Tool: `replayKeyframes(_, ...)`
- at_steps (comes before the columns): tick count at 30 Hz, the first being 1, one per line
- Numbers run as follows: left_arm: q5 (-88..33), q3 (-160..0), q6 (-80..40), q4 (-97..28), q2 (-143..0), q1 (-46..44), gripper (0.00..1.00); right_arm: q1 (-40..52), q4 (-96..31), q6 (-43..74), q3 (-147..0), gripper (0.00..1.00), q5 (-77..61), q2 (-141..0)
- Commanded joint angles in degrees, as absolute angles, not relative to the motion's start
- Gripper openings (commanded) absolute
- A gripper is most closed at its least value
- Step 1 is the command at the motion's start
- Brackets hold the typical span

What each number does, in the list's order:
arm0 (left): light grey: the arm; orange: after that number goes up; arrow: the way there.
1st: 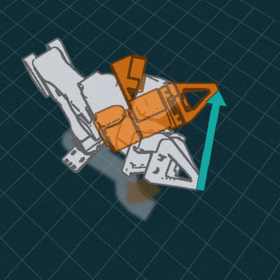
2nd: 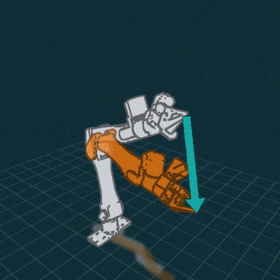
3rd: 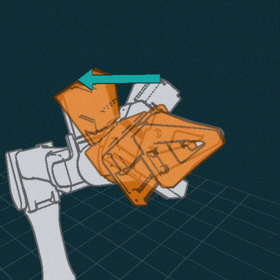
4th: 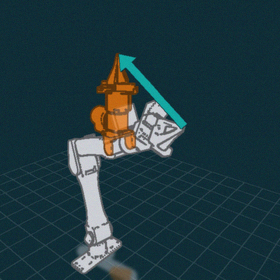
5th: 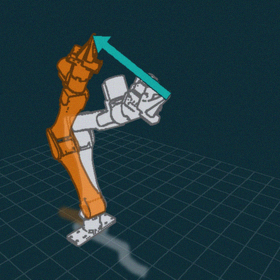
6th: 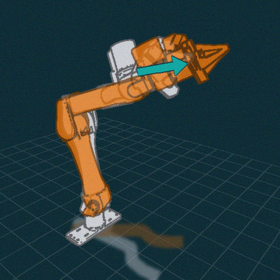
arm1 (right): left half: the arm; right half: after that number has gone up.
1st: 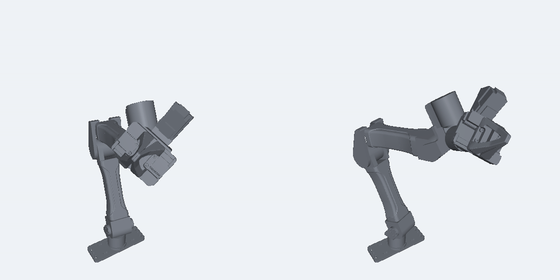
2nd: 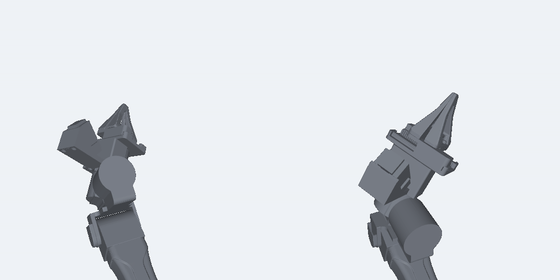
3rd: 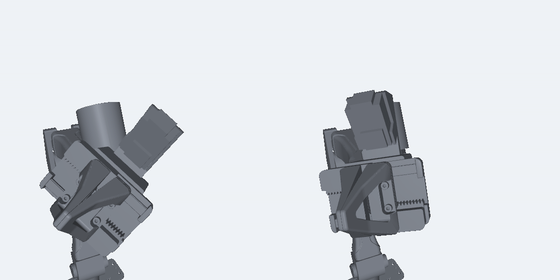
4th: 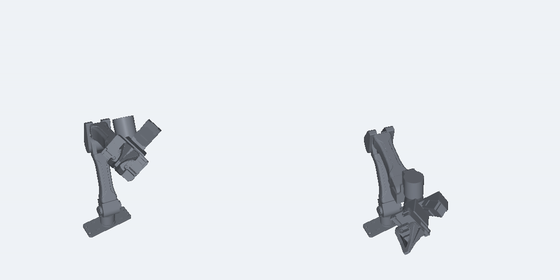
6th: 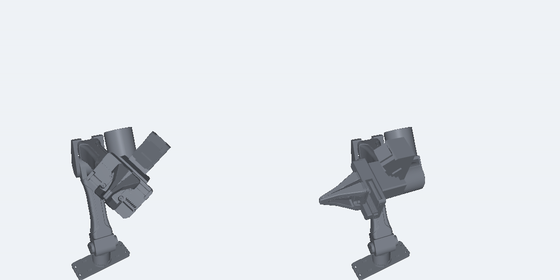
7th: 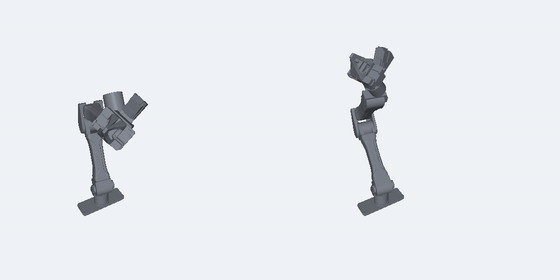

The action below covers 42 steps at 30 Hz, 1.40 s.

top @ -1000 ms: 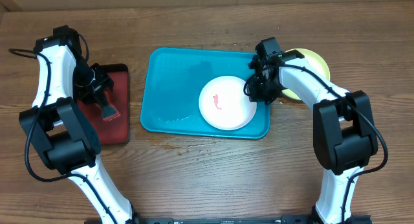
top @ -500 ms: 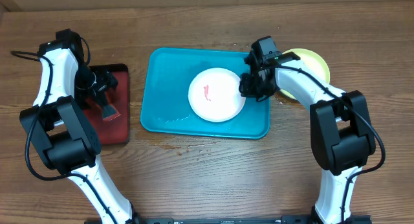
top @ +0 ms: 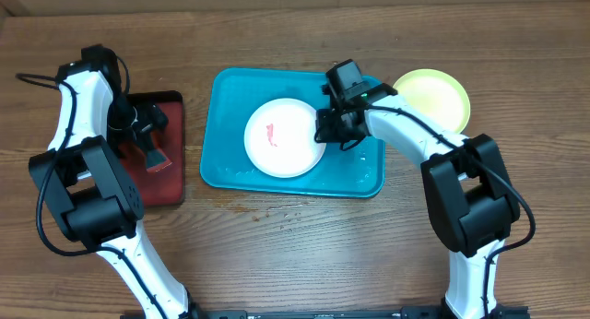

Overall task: Clean dirty plates on tray and stack at the side
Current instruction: 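Move right gripper to white plate rim and grasp it, then bring sponge from black tray and scrub white plate with left gripper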

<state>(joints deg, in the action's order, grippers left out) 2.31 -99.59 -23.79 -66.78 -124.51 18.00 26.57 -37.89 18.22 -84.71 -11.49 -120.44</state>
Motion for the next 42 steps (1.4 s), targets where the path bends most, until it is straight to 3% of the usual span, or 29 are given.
replayKeyframes(1, 1.5, -97.3, -23.1, -66.4, -124.4, 17.7, 0.94, 27.4, -36.8, 21.3, -84.4, 0.04, -7.2, -120.6)
replayKeyframes(5, 1.5, -94.8, -23.1, -63.5, -124.4, 17.7, 0.8, 27.6, -35.5, 21.3, -84.4, 0.04, -7.1, -120.6)
replayKeyframes(9, 1.5, -93.0, -23.1, -61.4, -124.4, 17.7, 0.45, 27.6, -35.5, 21.3, -84.4, 0.04, -7.1, -120.6)
replayKeyframes(11, 1.5, -92.8, -23.1, -61.2, -124.4, 17.7, 0.36, 27.6, -35.6, 21.3, -84.4, 0.04, -7.1, -120.6)
replayKeyframes(15, 1.5, -92.8, -23.1, -61.5, -124.4, 17.7, 0.04, 27.6, -35.6, 21.3, -84.4, 0.04, -7.1, -120.6)
replayKeyframes(28, 0.0, -108.4, -23.1, -76.7, -121.7, 17.6, 0.04, 27.6, -35.3, 21.3, -84.4, 0.04, -6.6, -120.6)
replayKeyframes(38, -1.8, -105.5, -22.7, -71.8, -120.8, 16.6, 0.04, 27.7, -34.9, 21.3, -84.4, 0.04, -6.0, -120.6)
replayKeyframes(42, -5.5, -104.2, -16.7, -70.9, -120.8, 16.1, 0.04, 27.7, -35.2, 21.3, -84.4, 0.04, -6.1, -120.6)
